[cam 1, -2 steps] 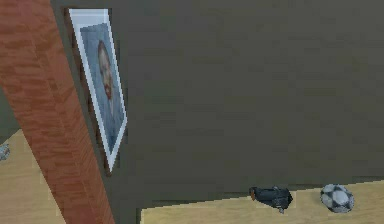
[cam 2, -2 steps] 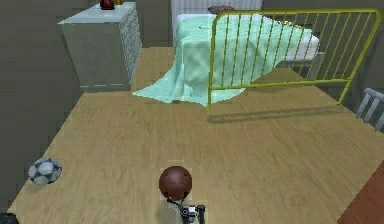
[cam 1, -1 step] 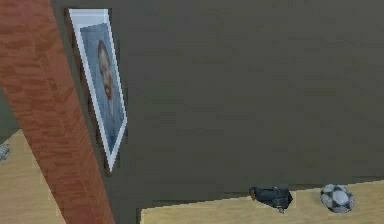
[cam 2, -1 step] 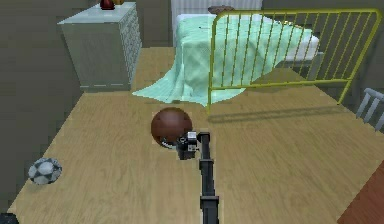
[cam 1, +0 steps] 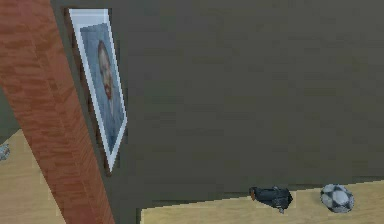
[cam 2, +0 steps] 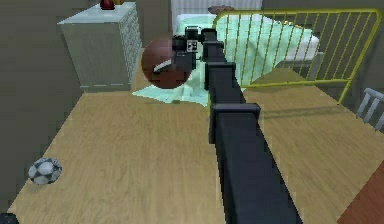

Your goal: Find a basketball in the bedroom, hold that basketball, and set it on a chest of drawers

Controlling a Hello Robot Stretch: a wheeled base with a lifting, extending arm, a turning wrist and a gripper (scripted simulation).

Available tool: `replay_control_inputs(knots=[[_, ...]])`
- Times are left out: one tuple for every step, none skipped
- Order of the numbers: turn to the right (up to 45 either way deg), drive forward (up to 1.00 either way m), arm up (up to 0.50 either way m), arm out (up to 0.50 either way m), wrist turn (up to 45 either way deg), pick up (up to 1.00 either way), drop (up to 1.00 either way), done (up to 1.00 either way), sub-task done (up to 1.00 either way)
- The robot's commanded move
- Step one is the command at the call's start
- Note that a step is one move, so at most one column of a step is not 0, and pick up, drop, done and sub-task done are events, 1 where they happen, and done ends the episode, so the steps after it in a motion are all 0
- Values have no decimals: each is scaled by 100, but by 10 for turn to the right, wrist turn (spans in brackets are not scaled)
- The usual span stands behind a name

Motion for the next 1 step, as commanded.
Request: replay_control_inputs(knots=[[0, 0, 0, 0, -450, 0, 0, 0, 0]])
